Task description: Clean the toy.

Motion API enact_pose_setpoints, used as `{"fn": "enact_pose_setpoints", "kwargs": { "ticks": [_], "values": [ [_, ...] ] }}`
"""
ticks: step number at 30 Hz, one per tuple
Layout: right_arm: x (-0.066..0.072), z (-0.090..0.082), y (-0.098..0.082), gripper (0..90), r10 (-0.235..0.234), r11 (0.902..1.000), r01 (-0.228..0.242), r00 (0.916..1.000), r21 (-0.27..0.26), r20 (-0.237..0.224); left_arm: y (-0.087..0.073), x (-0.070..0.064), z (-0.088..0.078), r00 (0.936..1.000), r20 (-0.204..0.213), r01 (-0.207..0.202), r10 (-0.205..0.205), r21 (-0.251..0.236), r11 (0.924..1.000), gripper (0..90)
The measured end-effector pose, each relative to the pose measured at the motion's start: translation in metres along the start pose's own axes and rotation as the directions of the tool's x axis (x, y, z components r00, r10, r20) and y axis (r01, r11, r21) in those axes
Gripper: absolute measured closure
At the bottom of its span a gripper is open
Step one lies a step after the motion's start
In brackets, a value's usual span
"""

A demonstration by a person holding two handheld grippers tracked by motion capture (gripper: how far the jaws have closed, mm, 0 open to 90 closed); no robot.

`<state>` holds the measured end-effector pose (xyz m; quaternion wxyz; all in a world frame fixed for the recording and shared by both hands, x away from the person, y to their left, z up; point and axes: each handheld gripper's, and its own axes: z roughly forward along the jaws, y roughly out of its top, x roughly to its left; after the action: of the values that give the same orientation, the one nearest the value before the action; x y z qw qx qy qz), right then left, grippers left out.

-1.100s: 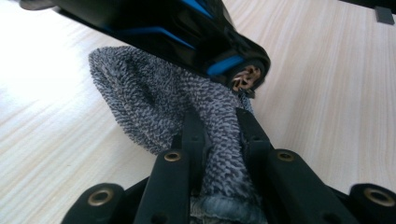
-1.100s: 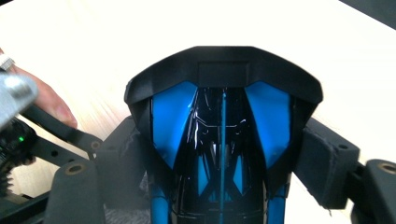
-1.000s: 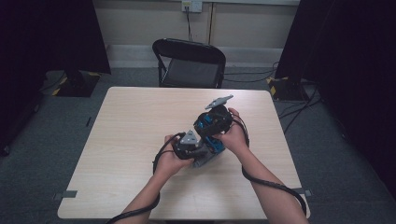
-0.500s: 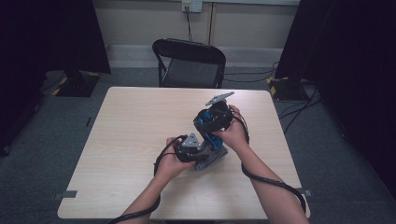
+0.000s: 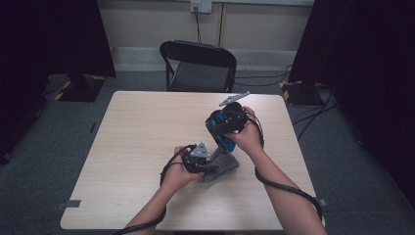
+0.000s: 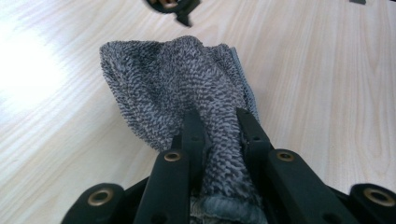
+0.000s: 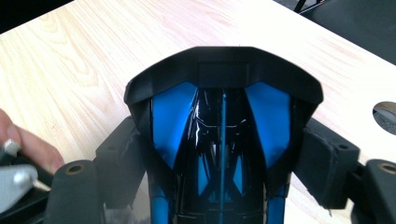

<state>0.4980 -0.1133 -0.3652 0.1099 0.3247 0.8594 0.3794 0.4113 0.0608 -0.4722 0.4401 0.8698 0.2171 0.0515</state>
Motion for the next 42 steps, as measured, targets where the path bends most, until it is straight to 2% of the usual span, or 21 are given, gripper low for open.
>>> {"fn": "enact_pose_setpoints", "kwargs": {
  "ticks": [9, 15, 21, 36, 42],
  "values": [
    [-0.004, -0.003, -0.008, 25.7, 0.009, 1.0, -0.009, 0.9999, 0.003, -0.007, 0.001, 0.021, -0.025, 0.9972, -0.071, 0.024, -0.025, -0.016, 0.9996, 76.7],
    [-0.005, -0.002, -0.015, 25.7, 0.017, 0.9998, -0.017, 0.9997, 0.007, -0.015, 0.004, 0.038, -0.047, 0.9903, -0.13, 0.045, -0.048, -0.029, 0.9986, 76.7],
    [-0.004, 0.001, -0.023, 25.7, 0.015, 0.9997, -0.015, 0.9996, 0.019, -0.022, 0.007, 0.046, -0.061, 0.9848, -0.166, 0.045, -0.052, -0.041, 0.9981, 76.7],
    [0.003, 0.01, -0.037, 25.7, 0.009, 0.9991, -0.007, 0.9981, 0.043, -0.061, 0.027, 0.056, -0.073, 0.9739, -0.22, 0.037, -0.054, -0.081, 0.996, 76.7],
    [0.005, 0.012, -0.04, 25.6, 0.013, 0.9989, -0.011, 0.9983, 0.045, -0.058, 0.036, 0.057, -0.074, 0.9733, -0.226, 0.023, -0.042, -0.086, 0.996, 76.7]
  ]
}}
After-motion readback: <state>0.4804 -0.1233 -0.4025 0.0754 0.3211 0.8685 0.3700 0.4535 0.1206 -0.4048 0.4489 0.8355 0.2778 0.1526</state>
